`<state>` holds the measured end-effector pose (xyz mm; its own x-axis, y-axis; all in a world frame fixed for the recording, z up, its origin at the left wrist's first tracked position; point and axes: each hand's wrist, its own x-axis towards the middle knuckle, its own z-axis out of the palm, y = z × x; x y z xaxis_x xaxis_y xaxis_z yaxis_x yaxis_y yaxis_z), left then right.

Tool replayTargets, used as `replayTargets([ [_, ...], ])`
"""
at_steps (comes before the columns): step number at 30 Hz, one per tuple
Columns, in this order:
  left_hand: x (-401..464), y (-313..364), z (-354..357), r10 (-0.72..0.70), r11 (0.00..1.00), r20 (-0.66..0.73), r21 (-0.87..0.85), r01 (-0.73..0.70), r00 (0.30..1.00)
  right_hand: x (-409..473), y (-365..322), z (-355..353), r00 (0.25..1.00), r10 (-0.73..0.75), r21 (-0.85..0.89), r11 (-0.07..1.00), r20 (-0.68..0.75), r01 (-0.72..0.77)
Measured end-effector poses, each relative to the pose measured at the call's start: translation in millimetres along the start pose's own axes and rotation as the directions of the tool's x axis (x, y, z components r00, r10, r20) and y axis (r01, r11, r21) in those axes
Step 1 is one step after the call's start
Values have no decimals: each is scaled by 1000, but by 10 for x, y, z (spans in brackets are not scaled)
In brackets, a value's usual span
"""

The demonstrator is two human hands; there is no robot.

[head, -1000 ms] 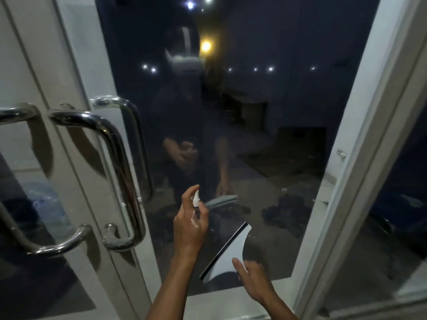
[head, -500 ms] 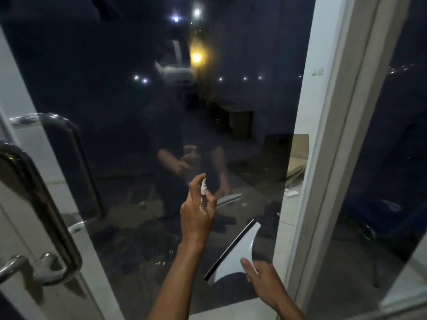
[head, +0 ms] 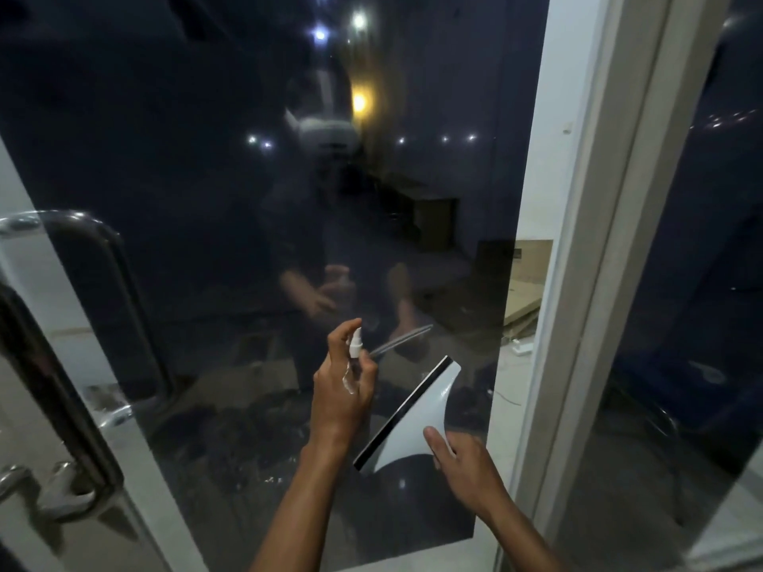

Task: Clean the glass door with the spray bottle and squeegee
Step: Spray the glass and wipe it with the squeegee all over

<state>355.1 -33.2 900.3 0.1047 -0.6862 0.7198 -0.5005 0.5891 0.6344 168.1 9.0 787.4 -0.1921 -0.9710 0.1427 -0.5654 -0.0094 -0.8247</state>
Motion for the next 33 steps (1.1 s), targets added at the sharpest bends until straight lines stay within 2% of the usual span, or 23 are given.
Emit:
replayTargets([
  [4, 34, -18, -3, -18, 1000, 67, 5, 18, 998, -43, -24, -20, 999, 17, 46, 999, -47, -15],
  [8, 35, -2, -56, 67, 998, 160, -10, -66, 985, -134, -28, -70, 998, 41, 15, 999, -58, -40],
  [14, 14, -90, -250, 7, 999, 127, -48, -1, 992, -262, -114, 31, 993, 54, -52, 997, -104, -60],
  [18, -69, -220, -478, 40, 997, 103, -72, -33, 994, -111, -513, 180, 992, -121, -231, 967, -43, 108],
  [21, -43, -238, -616, 33, 996, 63, -87, -28, 997, 149, -961, 330, 957, -287, -443, 854, 35, 272],
  [24, 18, -240, -690, 46, 996, 39, -81, -42, 998, 439, -1319, 427, 909, -409, -573, 726, 83, 379],
  [28, 26, -247, -662, 39, 996, 41, -81, -36, 998, 674, -1274, 297, 921, -379, -693, 641, 87, 329],
  [33, 27, -306, -536, 24, 997, 26, -71, -22, 999, 787, -747, -39, 965, -260, -693, 687, 46, 218],
])
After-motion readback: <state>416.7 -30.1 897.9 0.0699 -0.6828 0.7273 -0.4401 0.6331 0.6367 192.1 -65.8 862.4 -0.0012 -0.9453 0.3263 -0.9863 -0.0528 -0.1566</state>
